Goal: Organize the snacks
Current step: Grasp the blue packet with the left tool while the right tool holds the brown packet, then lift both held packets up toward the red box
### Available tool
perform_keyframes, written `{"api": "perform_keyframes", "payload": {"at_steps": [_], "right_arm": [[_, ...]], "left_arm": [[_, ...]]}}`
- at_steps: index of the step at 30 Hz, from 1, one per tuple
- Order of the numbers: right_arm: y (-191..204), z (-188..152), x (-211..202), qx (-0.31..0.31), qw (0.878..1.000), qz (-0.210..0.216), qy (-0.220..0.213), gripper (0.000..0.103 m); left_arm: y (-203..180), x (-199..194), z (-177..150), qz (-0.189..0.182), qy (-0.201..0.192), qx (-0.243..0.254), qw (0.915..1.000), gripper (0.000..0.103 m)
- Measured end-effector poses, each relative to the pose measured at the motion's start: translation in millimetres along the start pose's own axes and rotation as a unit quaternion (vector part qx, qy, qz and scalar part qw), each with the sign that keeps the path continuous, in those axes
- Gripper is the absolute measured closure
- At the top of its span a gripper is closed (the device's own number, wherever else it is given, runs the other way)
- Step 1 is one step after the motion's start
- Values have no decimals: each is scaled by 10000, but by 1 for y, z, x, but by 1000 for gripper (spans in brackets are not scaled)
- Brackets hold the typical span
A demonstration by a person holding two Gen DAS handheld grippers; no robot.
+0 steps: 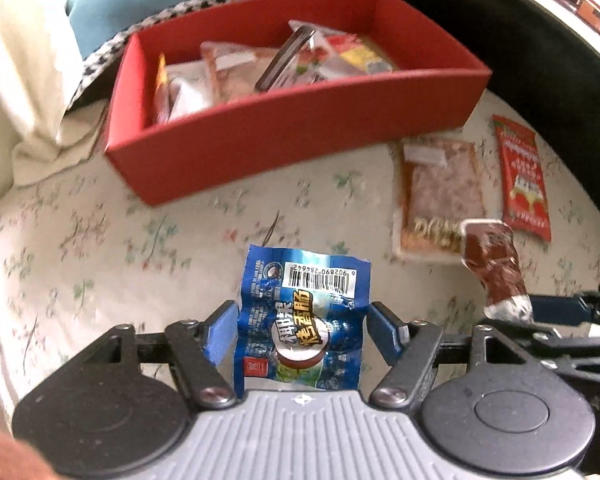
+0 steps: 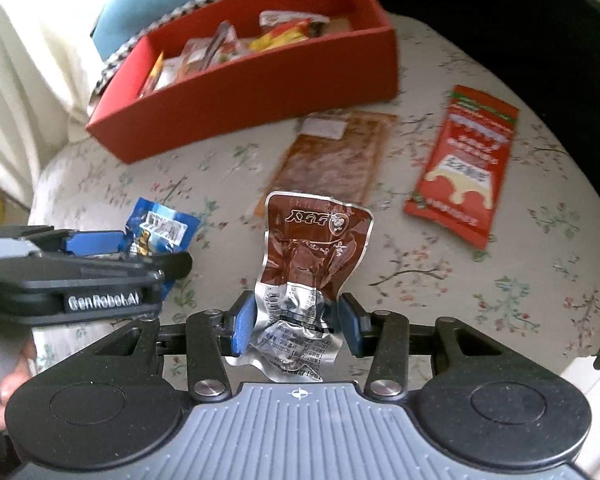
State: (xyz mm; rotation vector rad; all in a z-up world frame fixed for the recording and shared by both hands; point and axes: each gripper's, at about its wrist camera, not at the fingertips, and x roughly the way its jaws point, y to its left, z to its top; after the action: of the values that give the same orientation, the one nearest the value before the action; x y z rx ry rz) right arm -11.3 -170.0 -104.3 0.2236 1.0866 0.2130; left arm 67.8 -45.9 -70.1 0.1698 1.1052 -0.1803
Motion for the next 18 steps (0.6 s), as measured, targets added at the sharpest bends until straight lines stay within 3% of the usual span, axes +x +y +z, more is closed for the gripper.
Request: {"api": "perform_keyframes", "payload": {"at_steps": [7,9,11,18], "right_arm": [[10,3,17,-161,9995,-144,226,50],[10,3,20,-165,9994,-177,261,49],[12,4,20,-204,9993,-184,254,48],[13,5,21,-236,9993,-148,269,46]], "left_arm": [[1,10,-8,132,118,138,9997,37],[1,13,-9,154,178,146,9996,34],[-1,16,-10,272,169,253,9992,24],[7,18,-17,220,140,206,9994,18]]}}
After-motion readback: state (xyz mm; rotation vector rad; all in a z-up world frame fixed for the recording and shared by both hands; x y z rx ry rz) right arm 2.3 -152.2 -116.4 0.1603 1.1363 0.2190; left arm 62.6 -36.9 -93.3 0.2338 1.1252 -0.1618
